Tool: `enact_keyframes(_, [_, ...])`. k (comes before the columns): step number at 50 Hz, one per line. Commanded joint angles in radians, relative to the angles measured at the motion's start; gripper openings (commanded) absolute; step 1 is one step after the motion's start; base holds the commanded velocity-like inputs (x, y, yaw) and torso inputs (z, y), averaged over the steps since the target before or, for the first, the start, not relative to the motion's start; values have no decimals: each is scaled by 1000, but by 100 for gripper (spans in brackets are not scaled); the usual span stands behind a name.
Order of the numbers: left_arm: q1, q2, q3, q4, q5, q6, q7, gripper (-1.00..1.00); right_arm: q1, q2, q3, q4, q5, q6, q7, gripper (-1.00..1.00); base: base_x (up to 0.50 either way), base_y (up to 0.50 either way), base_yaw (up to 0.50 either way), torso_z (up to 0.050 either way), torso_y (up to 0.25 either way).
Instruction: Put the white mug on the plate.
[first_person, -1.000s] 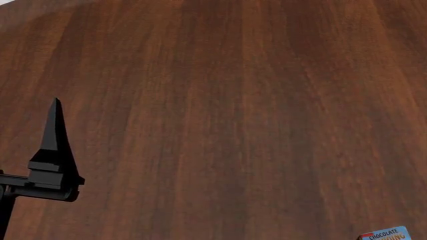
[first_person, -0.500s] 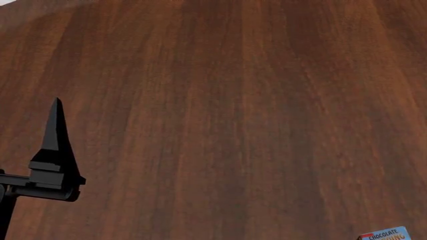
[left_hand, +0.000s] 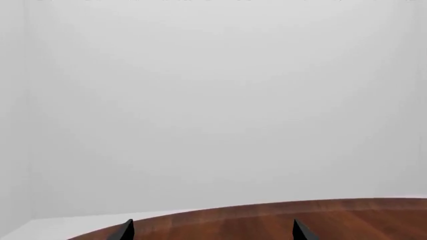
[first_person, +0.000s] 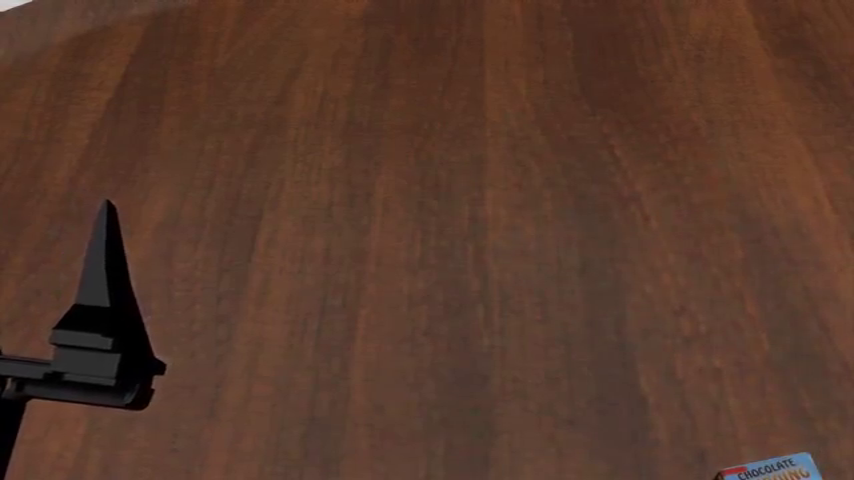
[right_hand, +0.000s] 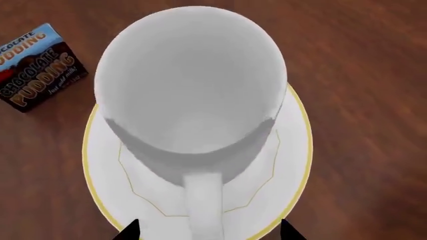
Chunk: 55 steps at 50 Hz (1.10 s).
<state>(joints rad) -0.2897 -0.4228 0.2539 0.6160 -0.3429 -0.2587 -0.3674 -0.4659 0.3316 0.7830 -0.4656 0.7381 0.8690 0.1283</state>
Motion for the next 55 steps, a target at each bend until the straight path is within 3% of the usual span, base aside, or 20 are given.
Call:
enact_keyframes(1, [5,-5,0,13,-2,0,-4,100,-53,-13,64,-115,47,10,6,100,0,0,0,0,0])
enact_keyframes(20, [14,-18,-5,57,-15,-14,-16,100,-195,-20,375,-533,386,118,161,100,0,0,0,0,0])
enact_keyframes(26, [21,-23,-7,66,-17,-11,-18,100,-318,29,452,-581,495,-4,224,100,0,0,0,0,0])
enact_keyframes(32, [24,-25,-10,70,-21,-8,-19,100,-319,85,657,-582,635,36,213,100,0,0,0,0,0])
enact_keyframes(33, [25,-25,-10,70,-21,-8,-19,100,-169,159,807,-582,785,186,363,100,0,0,0,0,0])
enact_keyframes(34, [24,-25,-10,71,-22,-8,-19,100,-319,9,657,-582,635,36,213,100,0,0,3,0,0])
enact_keyframes(35, [28,-25,-9,70,-21,-3,-18,100,-319,-15,507,-582,485,-80,76,100,0,0,0,0,0])
enact_keyframes(36, [31,-25,-9,69,-20,2,-17,100,-319,135,657,-582,635,70,226,100,0,0,0,0,0])
enact_keyframes(37, [32,-26,-10,68,-21,3,-17,100,-169,199,807,-582,785,220,376,100,0,0,0,0,0])
enact_keyframes(38, [32,-26,-10,69,-22,3,-17,100,-319,49,657,-582,635,70,226,100,0,0,0,0,0])
enact_keyframes(39, [34,-27,-11,71,-23,2,-18,100,-319,-3,619,-582,485,-75,76,100,0,0,0,0,0])
enact_keyframes(40, [35,-28,-11,72,-23,4,-17,100,-169,147,769,-582,635,75,226,100,0,0,0,0,0])
enact_keyframes(41, [37,-28,-12,70,-23,6,-17,100,-319,26,742,-582,523,-33,76,100,0,0,0,0,0])
enact_keyframes(42, [37,-29,-12,70,-23,6,-18,100,-319,48,796,-582,586,-7,59,100,0,0,0,0,0])
enact_keyframes(43, [37,-29,-12,70,-23,7,-18,100,-169,198,946,-582,736,143,209,100,0,0,0,0,0])
enact_keyframes(45, [34,-28,-10,72,-24,2,-19,100,-33,297,1246,-581,1036,443,509,100,0,-1,0,0,0])
enact_keyframes(46, [35,-28,-9,71,-23,6,-18,100,0,342,1319,-581,1186,529,659,100,0,0,0,0,0])
enact_keyframes(51, [35,-29,-9,76,-24,4,-20,100,112,486,1188,-581,1936,484,1409,100,0,0,0,0,0])
enact_keyframes(53, [41,-30,-9,72,-22,10,-20,100,123,508,1175,-581,2216,475,1440,100,0,0,0,0,0])
enact_keyframes(55, [41,-31,-9,73,-22,9,-21,100,135,516,1168,-581,2215,474,1439,100,0,0,0,0,0])
